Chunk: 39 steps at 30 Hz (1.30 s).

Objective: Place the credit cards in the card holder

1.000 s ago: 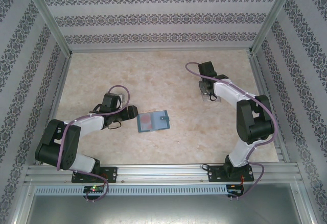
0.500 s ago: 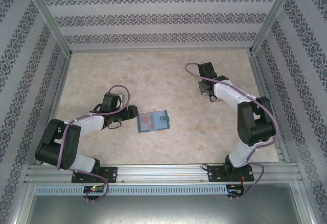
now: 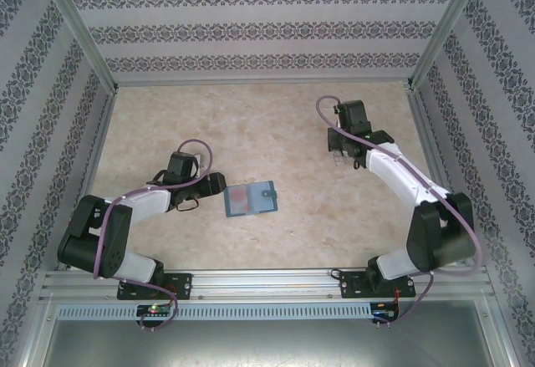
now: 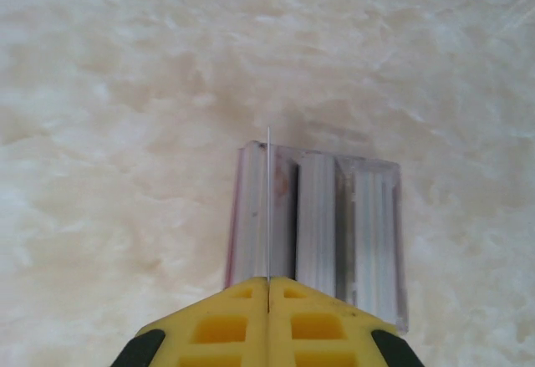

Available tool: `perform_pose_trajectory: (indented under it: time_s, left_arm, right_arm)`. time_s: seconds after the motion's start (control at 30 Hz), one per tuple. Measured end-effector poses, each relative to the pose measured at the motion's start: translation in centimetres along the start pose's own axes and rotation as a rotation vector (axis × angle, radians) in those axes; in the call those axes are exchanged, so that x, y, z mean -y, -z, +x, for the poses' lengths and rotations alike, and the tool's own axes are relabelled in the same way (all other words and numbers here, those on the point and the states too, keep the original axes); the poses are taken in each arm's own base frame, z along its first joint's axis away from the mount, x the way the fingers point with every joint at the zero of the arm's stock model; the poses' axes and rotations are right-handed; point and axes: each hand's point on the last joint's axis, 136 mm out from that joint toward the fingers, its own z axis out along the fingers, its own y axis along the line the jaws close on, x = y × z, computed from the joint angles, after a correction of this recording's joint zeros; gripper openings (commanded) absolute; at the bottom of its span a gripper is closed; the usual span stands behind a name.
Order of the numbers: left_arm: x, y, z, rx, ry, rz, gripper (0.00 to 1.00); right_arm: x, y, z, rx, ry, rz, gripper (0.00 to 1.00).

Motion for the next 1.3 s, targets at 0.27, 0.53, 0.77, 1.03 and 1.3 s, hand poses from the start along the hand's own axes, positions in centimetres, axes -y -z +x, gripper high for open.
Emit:
perform_pose_trajectory:
  time_s: [0.27,0.53,0.77,1.03,1.3]
  left_arm:
    - [0.1,0.1,0.0,0.015,-0.005,0.013,0.78]
    - [0.0,0.0,0.0,0.022,-0.006,0.014,0.74]
    - [-0.1,0.6,0.6,0.047,-0.019,0.017,0.73]
    - [0.2,0.8,1.4,0.039,-0.033,0.026,0.71]
    - [0.3,0.4,1.6,0.027,-0.037,0.029,0.53]
  right_arm:
    - [-5.0,3.2,3.1,-0.023,-0.138,-0.330,0.00]
    - [-14.7,4.5,8.1,-0.215,-0.187,-0.742,0.00]
    - [-19.8,2.9,12.1,-0.406,-0.197,-0.913,0.00]
    - [-21.0,0.8,15.1,-0.549,-0.257,-0.970,0.00]
    - [-21.9,0.3,16.0,-0.616,-0.289,-1.023,0.00]
